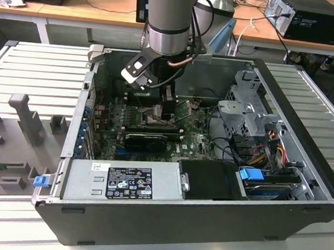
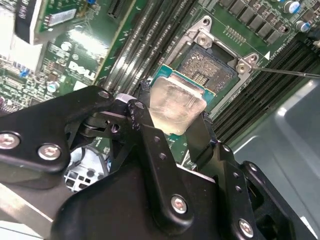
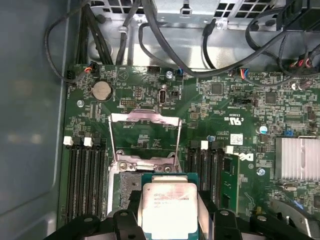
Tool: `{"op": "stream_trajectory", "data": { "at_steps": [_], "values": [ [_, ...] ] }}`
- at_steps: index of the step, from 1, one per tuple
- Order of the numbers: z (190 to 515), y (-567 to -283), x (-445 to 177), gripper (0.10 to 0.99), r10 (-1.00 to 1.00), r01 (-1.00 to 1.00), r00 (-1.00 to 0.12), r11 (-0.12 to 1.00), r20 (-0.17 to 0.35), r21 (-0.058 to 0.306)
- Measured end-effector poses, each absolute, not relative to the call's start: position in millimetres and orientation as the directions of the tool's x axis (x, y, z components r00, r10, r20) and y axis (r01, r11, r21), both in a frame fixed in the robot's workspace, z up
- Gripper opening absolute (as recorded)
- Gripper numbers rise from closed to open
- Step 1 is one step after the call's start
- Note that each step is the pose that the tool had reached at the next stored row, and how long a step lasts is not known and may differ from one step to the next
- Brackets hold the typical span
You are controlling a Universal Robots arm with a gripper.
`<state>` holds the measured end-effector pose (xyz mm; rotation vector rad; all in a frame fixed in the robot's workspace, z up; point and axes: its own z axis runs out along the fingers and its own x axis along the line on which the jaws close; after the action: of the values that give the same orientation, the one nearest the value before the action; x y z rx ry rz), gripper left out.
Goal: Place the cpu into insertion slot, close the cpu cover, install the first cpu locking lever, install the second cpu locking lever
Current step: 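Place the cpu into insertion slot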
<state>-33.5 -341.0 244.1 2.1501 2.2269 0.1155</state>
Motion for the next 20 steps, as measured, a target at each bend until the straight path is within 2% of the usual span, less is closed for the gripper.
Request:
{"op": "stream_trajectory", "data": {
  "at_steps": [20],
  "values": [
    [218, -326, -46, 0.529, 1.000, 0.996, -0.001, -0.001, 0.020, 0.084]
  ]
}}
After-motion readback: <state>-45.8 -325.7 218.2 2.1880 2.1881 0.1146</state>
